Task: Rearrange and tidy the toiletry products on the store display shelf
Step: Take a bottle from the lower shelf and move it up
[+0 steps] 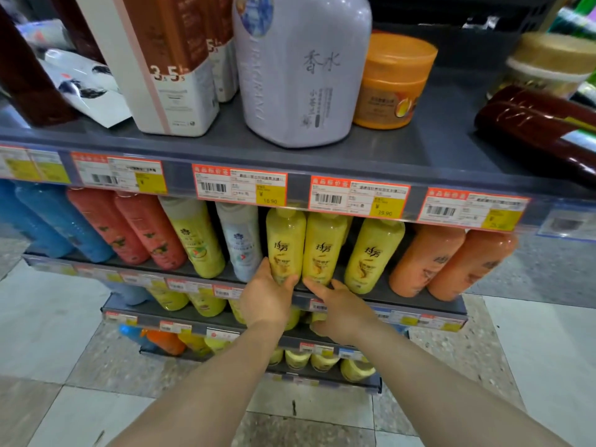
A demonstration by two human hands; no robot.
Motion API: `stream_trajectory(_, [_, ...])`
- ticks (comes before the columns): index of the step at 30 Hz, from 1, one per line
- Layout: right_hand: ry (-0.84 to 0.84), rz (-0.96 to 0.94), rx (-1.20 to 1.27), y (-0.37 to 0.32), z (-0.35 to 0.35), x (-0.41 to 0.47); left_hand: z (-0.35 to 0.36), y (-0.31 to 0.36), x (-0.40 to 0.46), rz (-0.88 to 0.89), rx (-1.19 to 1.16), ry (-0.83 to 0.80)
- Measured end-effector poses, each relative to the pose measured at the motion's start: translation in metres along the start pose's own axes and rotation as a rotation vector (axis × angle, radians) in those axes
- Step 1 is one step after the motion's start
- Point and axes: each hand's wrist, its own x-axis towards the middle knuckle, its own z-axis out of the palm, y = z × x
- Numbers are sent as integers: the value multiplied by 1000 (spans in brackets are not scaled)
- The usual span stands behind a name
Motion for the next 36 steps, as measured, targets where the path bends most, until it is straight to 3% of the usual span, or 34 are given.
stream_trajectory(13, [-5,63,-111,2,12,0,9,3,4,-36,21,36])
stream_trajectory(22, [6,18,-5,13,3,-22,5,-8,-19,17,-117,58])
stream_trajectory(25, [91,-18,23,19,0,-28,7,-4,-32,118,-115,93])
stream_trajectory(30, [488,-25,197,33,-2,-39,17,13,-43,177,-82,31])
stream_trajectory(36, [603,147,307,49,-5,-45,29,30,-39,78,-54,-35])
